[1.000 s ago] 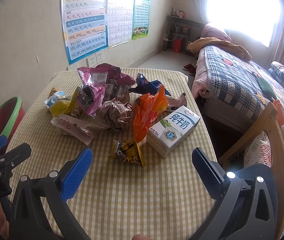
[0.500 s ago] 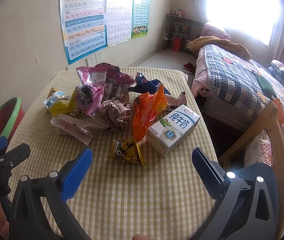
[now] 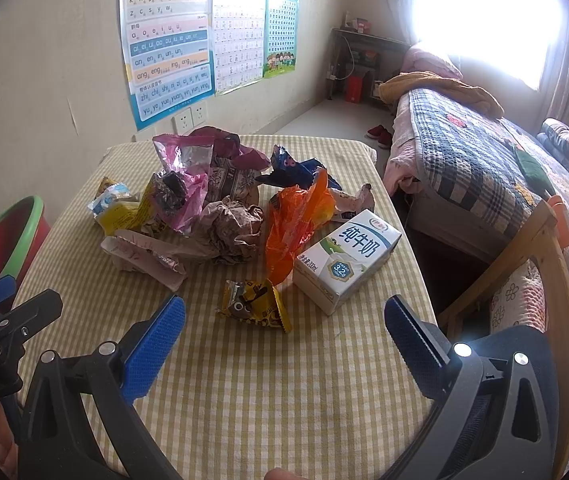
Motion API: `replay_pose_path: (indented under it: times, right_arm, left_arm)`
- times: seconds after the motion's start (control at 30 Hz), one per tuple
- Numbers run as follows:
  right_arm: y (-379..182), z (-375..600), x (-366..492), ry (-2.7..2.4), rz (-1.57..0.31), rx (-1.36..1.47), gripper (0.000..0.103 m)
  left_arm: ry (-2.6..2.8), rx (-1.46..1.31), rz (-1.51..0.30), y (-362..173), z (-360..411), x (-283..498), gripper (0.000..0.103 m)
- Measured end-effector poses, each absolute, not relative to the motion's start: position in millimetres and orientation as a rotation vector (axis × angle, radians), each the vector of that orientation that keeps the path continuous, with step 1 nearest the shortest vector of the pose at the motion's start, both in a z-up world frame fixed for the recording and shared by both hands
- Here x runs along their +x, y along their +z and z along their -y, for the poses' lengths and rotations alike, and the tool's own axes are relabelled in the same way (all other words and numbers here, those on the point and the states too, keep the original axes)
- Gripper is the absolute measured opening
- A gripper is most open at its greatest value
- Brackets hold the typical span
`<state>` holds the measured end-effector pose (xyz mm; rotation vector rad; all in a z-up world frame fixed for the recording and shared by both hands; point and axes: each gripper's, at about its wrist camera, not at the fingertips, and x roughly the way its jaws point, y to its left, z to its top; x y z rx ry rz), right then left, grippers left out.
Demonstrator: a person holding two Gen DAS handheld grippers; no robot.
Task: Collect trash
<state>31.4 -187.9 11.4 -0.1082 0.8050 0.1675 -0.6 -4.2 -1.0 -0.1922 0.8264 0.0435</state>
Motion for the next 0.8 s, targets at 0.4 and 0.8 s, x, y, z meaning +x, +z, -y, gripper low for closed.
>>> replay_pose_path:
  times: [0.4,0.8]
  right_arm:
    - [11.8,188.4,31.7,0.168,-0.805,-0.105,0.096]
    - [17.2,195.2,38.0,0.171,-0.814,-0.079,0.096]
  left_arm:
    - [0.04,-0.192,-0.828,-1.5,5.7,-0.5,0.097]
    - [0.034,-0.167,-0.833,1.2,10.1,0.0,0.098]
